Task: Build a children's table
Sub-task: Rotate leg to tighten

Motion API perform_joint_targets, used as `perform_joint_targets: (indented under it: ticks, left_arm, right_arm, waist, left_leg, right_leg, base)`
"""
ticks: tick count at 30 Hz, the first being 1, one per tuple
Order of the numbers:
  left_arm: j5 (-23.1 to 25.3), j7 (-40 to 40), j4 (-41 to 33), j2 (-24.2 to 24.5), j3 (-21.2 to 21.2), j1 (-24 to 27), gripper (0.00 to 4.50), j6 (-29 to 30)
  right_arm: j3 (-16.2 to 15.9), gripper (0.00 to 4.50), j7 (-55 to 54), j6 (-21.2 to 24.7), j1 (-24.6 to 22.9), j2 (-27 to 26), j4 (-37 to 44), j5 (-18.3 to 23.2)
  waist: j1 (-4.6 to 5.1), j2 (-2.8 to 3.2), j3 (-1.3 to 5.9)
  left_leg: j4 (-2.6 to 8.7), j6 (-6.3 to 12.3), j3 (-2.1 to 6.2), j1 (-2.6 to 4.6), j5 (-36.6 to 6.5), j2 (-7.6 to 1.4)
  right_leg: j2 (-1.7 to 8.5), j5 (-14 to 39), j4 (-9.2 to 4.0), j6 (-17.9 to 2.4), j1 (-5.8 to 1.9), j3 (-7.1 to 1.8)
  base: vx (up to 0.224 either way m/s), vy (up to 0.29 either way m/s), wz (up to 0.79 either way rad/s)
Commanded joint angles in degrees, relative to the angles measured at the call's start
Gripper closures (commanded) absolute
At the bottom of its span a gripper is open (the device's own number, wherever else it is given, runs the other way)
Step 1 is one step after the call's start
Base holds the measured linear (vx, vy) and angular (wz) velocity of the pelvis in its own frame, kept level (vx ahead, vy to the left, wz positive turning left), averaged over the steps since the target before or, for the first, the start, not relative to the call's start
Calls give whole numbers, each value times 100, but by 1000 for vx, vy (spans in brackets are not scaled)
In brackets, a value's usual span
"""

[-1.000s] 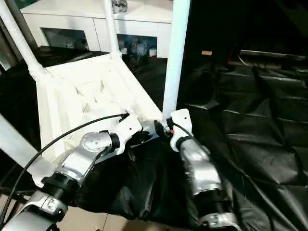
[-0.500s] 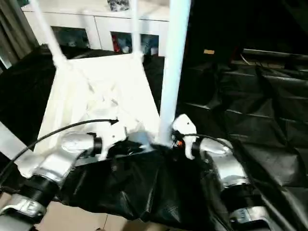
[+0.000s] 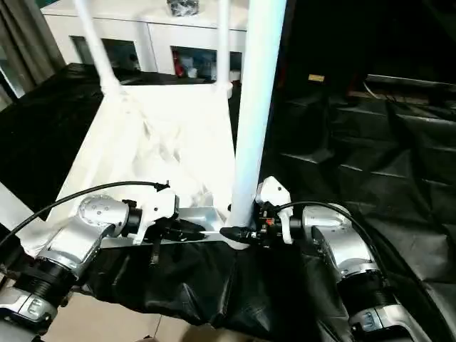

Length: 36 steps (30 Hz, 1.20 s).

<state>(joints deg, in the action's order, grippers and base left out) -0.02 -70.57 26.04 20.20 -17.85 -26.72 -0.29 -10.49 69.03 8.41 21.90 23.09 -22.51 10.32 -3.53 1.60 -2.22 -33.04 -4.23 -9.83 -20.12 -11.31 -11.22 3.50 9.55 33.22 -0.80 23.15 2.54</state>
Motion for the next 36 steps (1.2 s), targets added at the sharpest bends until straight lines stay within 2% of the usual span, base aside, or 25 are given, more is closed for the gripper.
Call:
perform_joint_targets:
  ticks: [1, 5, 7, 10, 11, 12, 14, 16, 17, 18, 23, 24, 25, 26, 29, 30, 32, 33, 35, 36]
  left_arm:
    - [-14, 162, 23, -84, -4, -81, 450, -86]
    - [99, 577, 97, -199, 59, -102, 450, -83]
    - [305, 1231, 186, -375, 112, -129, 450, 12]
    - [395, 1693, 193, -565, 170, -118, 450, 121]
    - [429, 1918, 179, -681, 196, -107, 450, 195]
    - [522, 2330, 151, -922, 200, -87, 450, 347]
    - [564, 2516, 143, -1046, 195, -83, 450, 423]
    - [637, 2885, 151, -1278, 201, -114, 450, 576]
    - [722, 3062, 169, -1430, 125, -165, 450, 614]
    - [725, 3067, 171, -1434, 123, -167, 450, 614]
    - [813, 3246, 235, -1641, 29, -251, 450, 609]
    - [813, 3246, 235, -1641, 29, -251, 450, 609]
    - [837, 3252, 235, -1673, 10, -265, 450, 616]
    - [851, 3263, 233, -1682, 10, -276, 450, 618]
    - [825, 3110, 195, -1563, 34, -260, 450, 521]
    - [786, 3016, 206, -1510, 48, -252, 450, 406]
    - [741, 2932, 208, -1462, 66, -241, 450, 357]
    - [641, 2689, 200, -1337, 97, -224, 450, 246]
    - [551, 2472, 173, -1238, 122, -207, 450, 232]
    - [495, 2324, 156, -1176, 141, -196, 450, 222]
  right_arm:
    - [-77, 197, 68, 37, -133, -104, 236, 50]
    - [73, 198, -325, 4, -184, -246, 187, 36]
    - [259, 198, -1054, -105, -169, -493, 8, -20]
    - [370, 198, -1510, -132, -163, -688, -75, -65]
    - [403, 198, -1806, -105, -161, -802, -113, -145]
    - [434, 198, -2505, -101, -147, -1086, -236, -376]
    - [442, 198, -2893, -88, -131, -1246, -313, -509]
    - [499, 204, -3529, -145, -95, -1586, -443, -626]
    - [583, 204, -4216, -71, -58, -1941, -505, -700]
    - [585, 205, -4234, -71, -57, -1952, -507, -701]
    - [519, 205, -4836, -39, -51, -2380, -505, -853]
    - [519, 170, -4836, -39, -51, -2380, -505, -853]
    - [504, 170, -4866, -85, -60, -2452, -498, -868]
    - [555, 149, -4810, -97, -61, -2459, -483, -800]
    - [690, 125, -4645, -155, -18, -2289, -497, -708]
    - [710, 100, -4649, -225, 24, -2185, -552, -769]
    - [726, 100, -4624, -305, 79, -2065, -627, -814]
    - [746, 100, -4373, -370, 172, -1842, -726, -775]
    - [723, 100, -4031, -373, 218, -1664, -729, -712]
    - [707, 100, -3798, -370, 245, -1552, -722, -674]
  waist:
    - [3, -60, 325]
    - [-1, -63, 324]
    - [25, -44, 310]
    - [71, -69, 301]
    - [83, -69, 295]
    - [113, -76, 289]
    - [132, -69, 286]
    - [175, -94, 300]
    - [172, -71, 309]
    - [185, -69, 303]
    - [174, -49, 323]
    - [175, -48, 321]
    - [173, -46, 316]
    - [173, -46, 309]
    - [173, -41, 307]
    - [174, -25, 312]
    - [175, -26, 318]
    - [176, -10, 330]
    - [166, -20, 338]
    - [172, -18, 334]
  left_leg:
    - [321, 478, -17, -5, -797, -185]
    - [325, 460, -11, -9, -791, -182]
    - [339, 366, 0, 3, -952, -175]
    - [354, 221, 11, -5, -1086, -158]
    - [363, 209, 21, -16, -1100, -148]
    - [365, 194, 13, -4, -1154, -151]
    - [368, 149, 14, -12, -1149, -145]
    - [362, 153, 19, -21, -1079, -133]
    - [358, 186, 22, -18, -1060, -128]
    - [359, 185, 15, -27, -1024, -128]
    - [358, 248, 14, -21, -923, -127]
    - [358, 260, 11, -22, -927, -127]
    - [362, 269, 11, -26, -961, -127]
    - [364, 268, 10, -30, -1000, -125]
    - [374, 250, 17, -25, -1101, -128]
    - [373, 242, 20, -25, -1096, -132]
    - [369, 252, 19, -25, -1056, -135]
    - [356, 277, 18, -27, -1034, -126]
    - [346, 309, 18, -30, -974, -125]
    - [336, 366, 6, -38, -945, -125]
  right_leg:
    - [374, 892, -288, -1394, -317, -194]
    - [374, 931, -291, -1361, -317, -193]
    - [383, 1237, -329, -1292, -306, -196]
    - [382, 1604, -368, -1151, -308, -195]
    - [378, 1726, -380, -1076, -314, -192]
    - [375, 1870, -404, -1007, -286, -199]
    - [380, 1978, -410, -967, -279, -200]
    - [370, 1942, -412, -931, -282, -202]
    - [376, 1913, -410, -935, -285, -202]
    - [371, 1875, -411, -930, -270, -212]
    - [364, 1455, -378, -997, -287, -211]
    - [362, 1435, -380, -1003, -285, -212]
    - [368, 1452, -385, -1008, -288, -212]
    - [371, 1511, -394, -1000, -285, -212]
    - [375, 1688, -409, -945, -287, -210]
    - [375, 1650, -409, -945, -285, -213]
    - [372, 1484, -391, -999, -287, -215]
    - [374, 1366, -375, -1065, -298, -212]
    - [366, 1216, -361, -1116, -326, -205]
    - [365, 1089, -351, -1182, -312, -210]
  base:
    - [0, 0, 0]
    - [0, 0, 0]
    - [0, 0, 0]
    - [0, 0, 0]
    - [0, 0, 0]
    - [0, 0, 0]
    - [0, 0, 0]
    - [0, 0, 0]
    - [0, 0, 0]
    - [0, 0, 0]
    - [0, 0, 0]
    - [0, 0, 0]
    - [0, 0, 0]
    - [0, 0, 0]
    - [0, 0, 0]
    - [0, 0, 0]
    - [0, 0, 0]
    - [0, 0, 0]
    - [0, 0, 0]
    - [0, 0, 0]
